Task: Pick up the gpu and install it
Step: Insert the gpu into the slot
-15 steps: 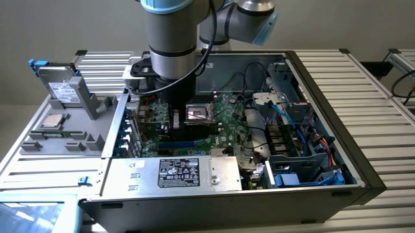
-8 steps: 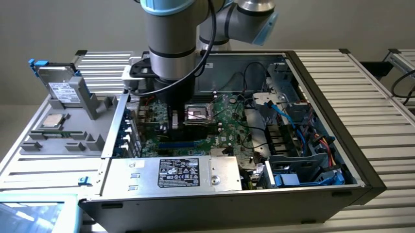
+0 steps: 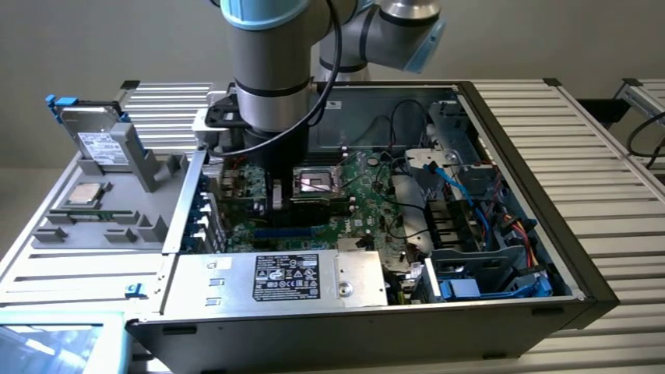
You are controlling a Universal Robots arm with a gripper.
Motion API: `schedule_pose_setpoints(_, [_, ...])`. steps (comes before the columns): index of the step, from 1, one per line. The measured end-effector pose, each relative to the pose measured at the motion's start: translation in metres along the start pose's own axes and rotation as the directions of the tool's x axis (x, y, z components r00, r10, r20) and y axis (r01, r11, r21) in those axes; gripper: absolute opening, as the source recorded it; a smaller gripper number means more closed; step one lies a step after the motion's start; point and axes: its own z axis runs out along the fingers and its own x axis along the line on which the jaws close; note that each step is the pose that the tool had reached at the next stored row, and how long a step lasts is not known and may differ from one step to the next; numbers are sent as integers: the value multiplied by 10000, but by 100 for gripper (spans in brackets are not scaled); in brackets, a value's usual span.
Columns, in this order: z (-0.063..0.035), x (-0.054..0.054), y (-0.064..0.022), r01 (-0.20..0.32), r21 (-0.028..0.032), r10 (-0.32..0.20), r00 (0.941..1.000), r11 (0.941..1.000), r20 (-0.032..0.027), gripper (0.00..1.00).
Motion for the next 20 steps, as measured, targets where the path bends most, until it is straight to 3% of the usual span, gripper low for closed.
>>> schedule_pose_setpoints(20, [39,-15,9,-1,-18,1,10000,10000,-2,29])
